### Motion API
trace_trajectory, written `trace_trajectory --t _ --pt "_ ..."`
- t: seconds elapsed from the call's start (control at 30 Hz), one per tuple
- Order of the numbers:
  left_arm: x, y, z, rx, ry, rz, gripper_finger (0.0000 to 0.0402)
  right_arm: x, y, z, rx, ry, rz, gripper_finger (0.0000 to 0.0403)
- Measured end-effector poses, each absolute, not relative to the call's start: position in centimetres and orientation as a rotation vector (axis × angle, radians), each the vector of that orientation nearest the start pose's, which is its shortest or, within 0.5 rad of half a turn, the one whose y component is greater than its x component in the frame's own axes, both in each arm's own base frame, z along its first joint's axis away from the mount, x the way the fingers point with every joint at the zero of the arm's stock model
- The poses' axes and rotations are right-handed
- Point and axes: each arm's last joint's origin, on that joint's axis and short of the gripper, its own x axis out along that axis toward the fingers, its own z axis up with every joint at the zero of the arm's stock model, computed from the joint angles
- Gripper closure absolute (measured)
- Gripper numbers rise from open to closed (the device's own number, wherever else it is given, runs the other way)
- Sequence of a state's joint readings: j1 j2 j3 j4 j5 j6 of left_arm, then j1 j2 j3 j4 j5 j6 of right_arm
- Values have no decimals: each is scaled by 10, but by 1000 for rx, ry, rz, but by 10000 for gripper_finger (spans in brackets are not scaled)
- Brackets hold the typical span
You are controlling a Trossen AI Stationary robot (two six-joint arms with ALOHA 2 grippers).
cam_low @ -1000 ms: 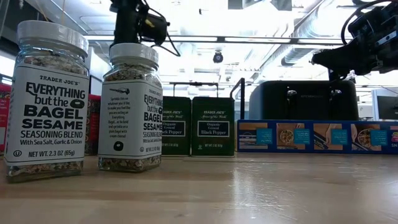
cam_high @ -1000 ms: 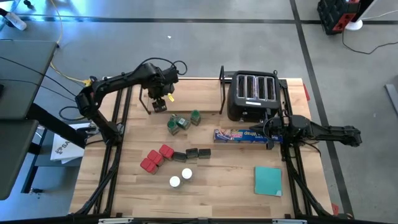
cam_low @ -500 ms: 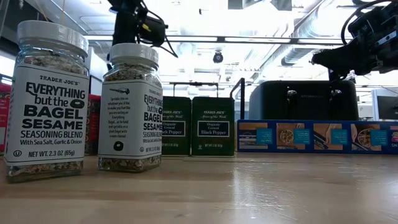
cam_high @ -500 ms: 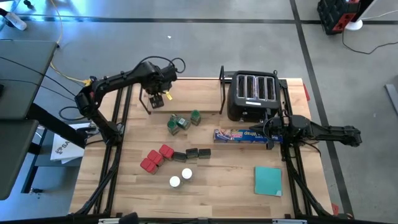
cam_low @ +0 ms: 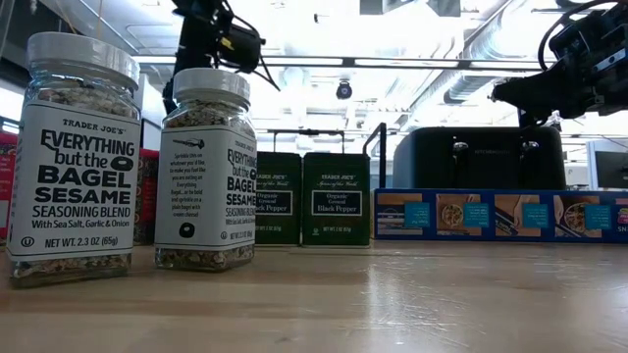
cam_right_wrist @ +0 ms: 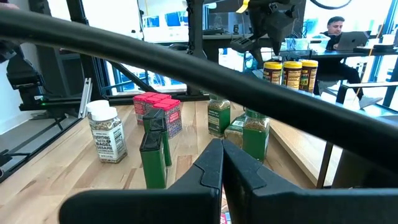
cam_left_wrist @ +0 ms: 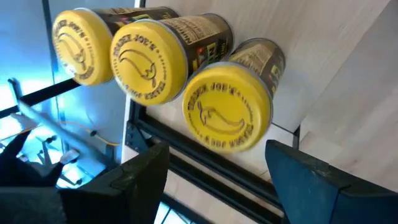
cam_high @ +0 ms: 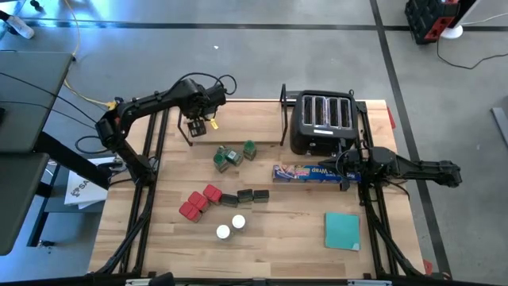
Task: Shelf spices
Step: Put the yellow seasoning bottle on the shelf aligned with the other yellow seasoning bottles, then put the left green seasoning bottle on the shelf
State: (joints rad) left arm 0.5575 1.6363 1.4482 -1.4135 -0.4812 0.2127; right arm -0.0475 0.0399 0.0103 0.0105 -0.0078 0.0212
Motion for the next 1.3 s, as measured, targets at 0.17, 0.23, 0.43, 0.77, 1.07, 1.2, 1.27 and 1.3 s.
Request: trace_trajectory --t 0.17,0.23,0.43,0.77,1.07,1.2,1.27,1.3 --pt "244 151 308 63 1674 655 138 99 -5 165 22 19 -40 403" --pt "251 143 319 55 1613 662 138 99 -5 165 22 18 -40 403" --pt "278 103 339 9 1375 675 138 99 -4 165 22 18 -40 403" --pt "275 3 298 -170 1040 832 138 99 -4 165 22 18 -40 403" --pt "251 -22 246 -445 794 932 133 99 -4 165 22 19 -40 403" --pt "246 -21 222 -465 815 934 111 99 -4 165 22 19 -40 403" --pt "244 -20 216 -462 830 930 97 99 -5 165 22 19 -40 403" --pt "243 -20 215 -457 835 932 90 99 -4 165 22 19 -40 403"
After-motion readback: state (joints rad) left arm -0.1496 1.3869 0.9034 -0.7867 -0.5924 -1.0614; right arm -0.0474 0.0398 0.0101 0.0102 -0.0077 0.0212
